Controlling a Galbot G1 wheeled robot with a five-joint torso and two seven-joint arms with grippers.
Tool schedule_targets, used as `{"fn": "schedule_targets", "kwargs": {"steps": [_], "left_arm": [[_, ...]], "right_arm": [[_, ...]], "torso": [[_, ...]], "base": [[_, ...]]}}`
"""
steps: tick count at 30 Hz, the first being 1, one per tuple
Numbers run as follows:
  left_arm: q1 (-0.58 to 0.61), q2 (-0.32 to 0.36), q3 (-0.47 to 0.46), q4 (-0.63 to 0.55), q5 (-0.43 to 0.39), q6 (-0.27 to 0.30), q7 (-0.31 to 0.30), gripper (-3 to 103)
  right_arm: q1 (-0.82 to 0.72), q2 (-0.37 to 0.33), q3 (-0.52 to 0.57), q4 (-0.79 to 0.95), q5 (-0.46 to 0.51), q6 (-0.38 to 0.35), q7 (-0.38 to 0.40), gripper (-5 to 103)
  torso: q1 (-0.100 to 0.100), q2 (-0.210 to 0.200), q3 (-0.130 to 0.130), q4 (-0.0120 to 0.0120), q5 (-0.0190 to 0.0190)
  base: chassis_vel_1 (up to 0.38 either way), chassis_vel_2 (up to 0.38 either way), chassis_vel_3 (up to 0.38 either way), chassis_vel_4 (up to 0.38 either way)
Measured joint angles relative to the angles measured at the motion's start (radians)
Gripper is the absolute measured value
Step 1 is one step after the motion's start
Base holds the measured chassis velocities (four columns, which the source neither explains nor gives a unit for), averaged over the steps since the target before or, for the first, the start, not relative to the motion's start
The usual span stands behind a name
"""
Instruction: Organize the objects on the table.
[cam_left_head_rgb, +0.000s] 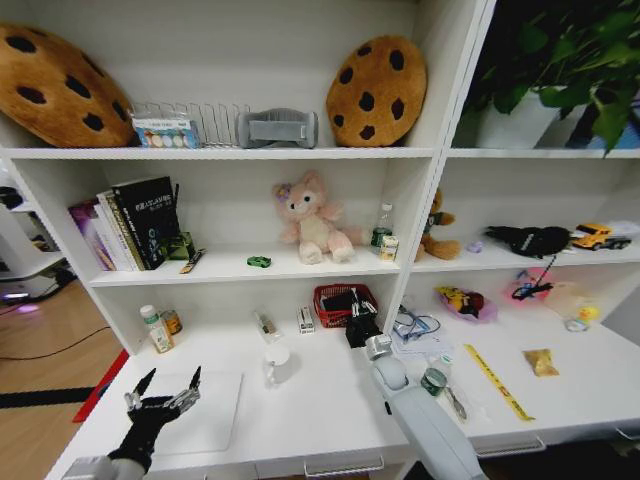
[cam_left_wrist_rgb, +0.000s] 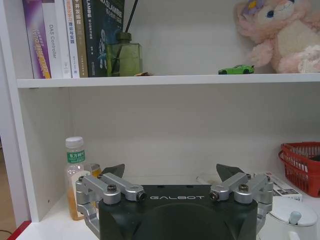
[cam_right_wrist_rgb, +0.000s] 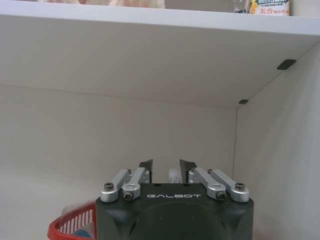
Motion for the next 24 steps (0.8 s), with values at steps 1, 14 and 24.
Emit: {"fn": "schedule_targets", "kwargs": {"steps": [1, 14, 24], "left_arm": [[0.0, 0.0, 0.0, 0.0, 0.0, 0.0, 0.0, 100], [0.0, 0.0, 0.0, 0.0, 0.0, 0.0, 0.0, 100], [0.0, 0.0, 0.0, 0.0, 0.0, 0.0, 0.0, 100]], "right_arm": [[-0.001, -0.002, -0.002, 0.005, 0.005, -0.001, -0.002, 33], [-0.08, -0.112, -0.015, 0.163, 0.089, -0.045, -0.016, 77], [-0.234, -0.255, -0.014, 0.443, 0.252, -0.175, 0.004, 100]], "torso": [[0.0, 0.0, 0.0, 0.0, -0.0001], [0.0, 0.0, 0.0, 0.0001, 0.0003], [0.0, 0.0, 0.0, 0.0002, 0.0001]], "base": [[0.0, 0.0, 0.0, 0.0], [0.0, 0.0, 0.0, 0.0], [0.0, 0.0, 0.0, 0.0]]}}
